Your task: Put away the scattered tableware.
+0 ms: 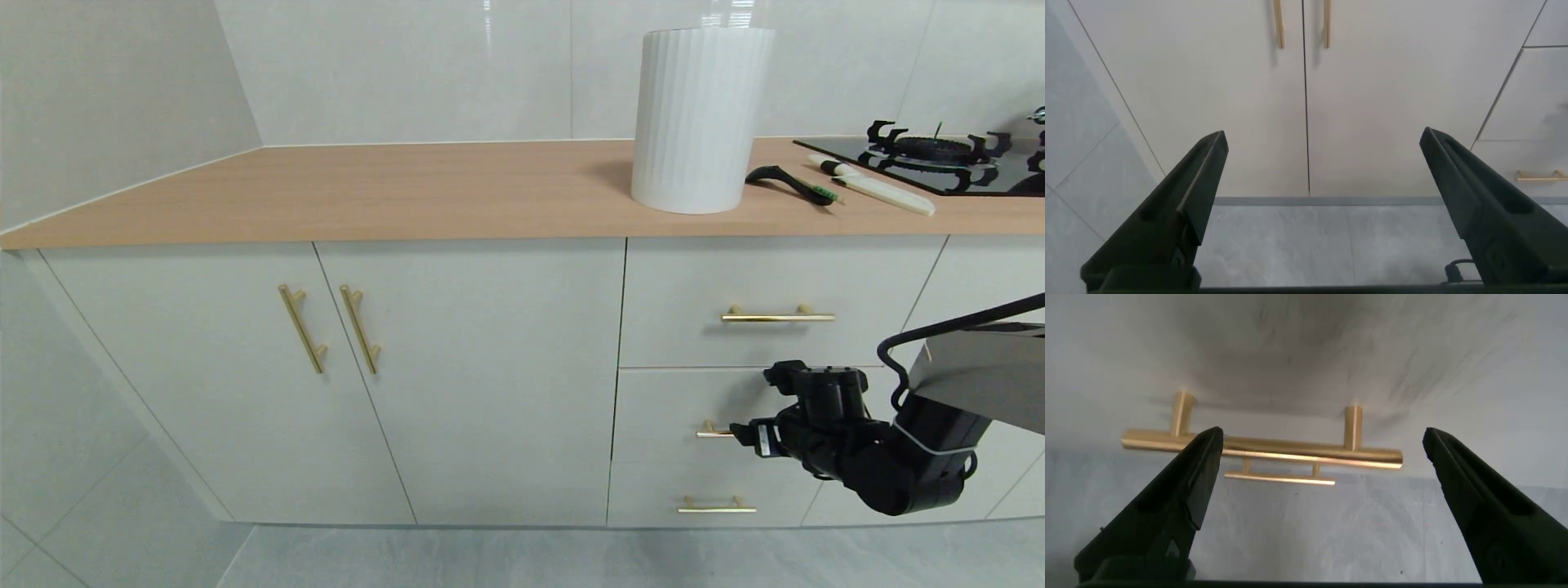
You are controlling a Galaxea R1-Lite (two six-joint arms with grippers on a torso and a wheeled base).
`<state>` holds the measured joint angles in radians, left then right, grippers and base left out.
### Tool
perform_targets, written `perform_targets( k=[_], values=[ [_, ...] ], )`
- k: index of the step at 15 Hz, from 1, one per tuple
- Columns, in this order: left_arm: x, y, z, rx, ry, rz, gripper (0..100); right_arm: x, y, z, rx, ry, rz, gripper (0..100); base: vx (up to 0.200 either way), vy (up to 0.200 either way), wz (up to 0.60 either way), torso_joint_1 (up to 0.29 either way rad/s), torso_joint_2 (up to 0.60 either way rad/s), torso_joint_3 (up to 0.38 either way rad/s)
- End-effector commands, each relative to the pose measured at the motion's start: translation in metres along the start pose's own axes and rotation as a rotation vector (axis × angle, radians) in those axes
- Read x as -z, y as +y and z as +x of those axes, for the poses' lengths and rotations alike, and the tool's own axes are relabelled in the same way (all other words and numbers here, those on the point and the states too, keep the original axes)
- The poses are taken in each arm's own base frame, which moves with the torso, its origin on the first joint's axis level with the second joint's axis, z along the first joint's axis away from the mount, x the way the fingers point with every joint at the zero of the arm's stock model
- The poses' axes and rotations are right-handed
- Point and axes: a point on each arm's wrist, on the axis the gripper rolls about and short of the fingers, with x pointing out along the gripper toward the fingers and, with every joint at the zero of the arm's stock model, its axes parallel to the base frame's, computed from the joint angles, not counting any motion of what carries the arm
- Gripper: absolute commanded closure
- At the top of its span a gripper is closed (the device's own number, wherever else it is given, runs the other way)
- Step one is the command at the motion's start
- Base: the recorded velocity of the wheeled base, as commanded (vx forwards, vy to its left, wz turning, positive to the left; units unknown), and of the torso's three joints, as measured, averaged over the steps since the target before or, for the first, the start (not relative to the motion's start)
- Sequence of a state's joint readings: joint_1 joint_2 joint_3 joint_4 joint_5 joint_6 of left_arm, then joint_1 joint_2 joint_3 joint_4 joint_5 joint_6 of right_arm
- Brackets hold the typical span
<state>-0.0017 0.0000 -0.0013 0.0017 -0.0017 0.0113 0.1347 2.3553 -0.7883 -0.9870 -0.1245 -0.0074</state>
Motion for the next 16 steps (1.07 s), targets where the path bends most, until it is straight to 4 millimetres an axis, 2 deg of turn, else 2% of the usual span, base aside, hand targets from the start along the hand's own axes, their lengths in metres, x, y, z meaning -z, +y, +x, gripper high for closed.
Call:
perform_targets(
  k=[1,7,12,14,16],
  values=[
    [0.0,0.0,0.0,0.0,0.001,-0.001,0,0.003,0.0,0.005,0.001,0.008,0.001,0,0.0,0.0,0.0,0.0,0.0,0.0],
    [0.0,0.0,0.0,0.0,0.001,-0.001,0,0.009,0.0,0.011,0.024,0.02,-0.002,0,0.0,0.0,0.0,0.0,0.0,0.0],
    [0.0,0.0,0.0,0.0,0.003,0.001,0,0.012,0.0,0.007,0.023,0.04,-0.028,0,0.0,0.0,0.0,0.0,0.0,0.0],
    [0.0,0.0,0.0,0.0,0.001,-0.001,0,0.012,-0.001,0.0,0.022,0.049,-0.052,0,0.0,0.0,0.0,0.0,0.0,0.0],
    [0.0,0.0,0.0,0.0,0.001,-0.001,0,-0.003,-0.003,-0.024,0.014,0.049,-0.057,0,0.0,0.0,0.0,0.0,0.0,0.0]
  ],
)
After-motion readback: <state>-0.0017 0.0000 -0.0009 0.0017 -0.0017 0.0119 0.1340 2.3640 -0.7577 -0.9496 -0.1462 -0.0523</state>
